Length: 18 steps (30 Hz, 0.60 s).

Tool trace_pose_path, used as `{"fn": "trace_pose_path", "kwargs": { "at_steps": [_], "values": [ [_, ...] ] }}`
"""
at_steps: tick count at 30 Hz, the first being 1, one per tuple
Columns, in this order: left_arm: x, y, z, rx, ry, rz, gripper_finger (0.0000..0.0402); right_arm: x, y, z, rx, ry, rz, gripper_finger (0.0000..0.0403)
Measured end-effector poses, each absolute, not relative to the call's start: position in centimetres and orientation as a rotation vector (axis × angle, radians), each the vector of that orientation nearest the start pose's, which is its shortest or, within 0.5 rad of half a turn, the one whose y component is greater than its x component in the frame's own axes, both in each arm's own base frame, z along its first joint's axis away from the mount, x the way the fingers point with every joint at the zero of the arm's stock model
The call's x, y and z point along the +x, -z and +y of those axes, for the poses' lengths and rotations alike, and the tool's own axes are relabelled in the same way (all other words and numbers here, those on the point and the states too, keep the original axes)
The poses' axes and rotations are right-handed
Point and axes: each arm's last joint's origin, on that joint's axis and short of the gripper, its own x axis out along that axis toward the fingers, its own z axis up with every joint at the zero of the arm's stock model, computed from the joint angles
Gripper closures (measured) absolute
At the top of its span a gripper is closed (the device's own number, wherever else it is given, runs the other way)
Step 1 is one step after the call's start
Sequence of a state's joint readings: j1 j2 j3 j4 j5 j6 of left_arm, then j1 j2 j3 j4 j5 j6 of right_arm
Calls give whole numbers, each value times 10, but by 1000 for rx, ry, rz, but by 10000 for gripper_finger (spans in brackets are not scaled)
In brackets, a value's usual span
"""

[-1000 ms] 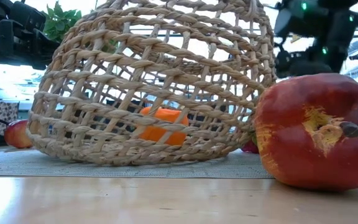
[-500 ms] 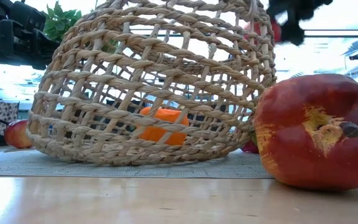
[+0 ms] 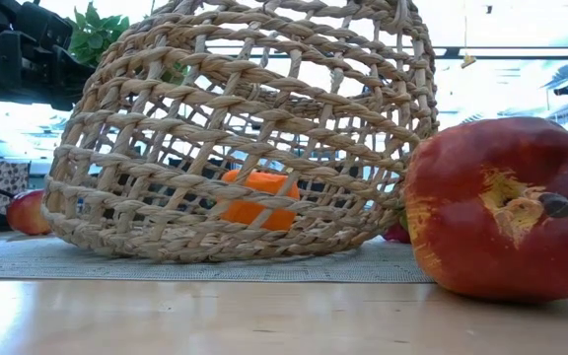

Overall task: Build produce basket
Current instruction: Put the red apple into the brown basket

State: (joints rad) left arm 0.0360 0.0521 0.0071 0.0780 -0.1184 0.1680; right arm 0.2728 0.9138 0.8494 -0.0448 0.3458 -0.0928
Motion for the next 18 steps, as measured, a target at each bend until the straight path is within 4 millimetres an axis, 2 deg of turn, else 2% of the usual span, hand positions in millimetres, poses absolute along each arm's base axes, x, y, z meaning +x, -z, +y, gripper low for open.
{"fn": "trace_pose_path", "kwargs": {
  "at_steps": [9, 13, 18],
  "values": [
    [100, -169, 7, 166, -156, -19, 241, 241, -314, 55, -603, 31, 235, 93],
    [100, -169, 7, 167, -157, -20, 241, 250, -308, 58, -692, 35, 236, 93],
    [100, -169, 7, 167, -157, -19, 241, 253, -304, 59, -710, 6, 251, 93]
  ]
}}
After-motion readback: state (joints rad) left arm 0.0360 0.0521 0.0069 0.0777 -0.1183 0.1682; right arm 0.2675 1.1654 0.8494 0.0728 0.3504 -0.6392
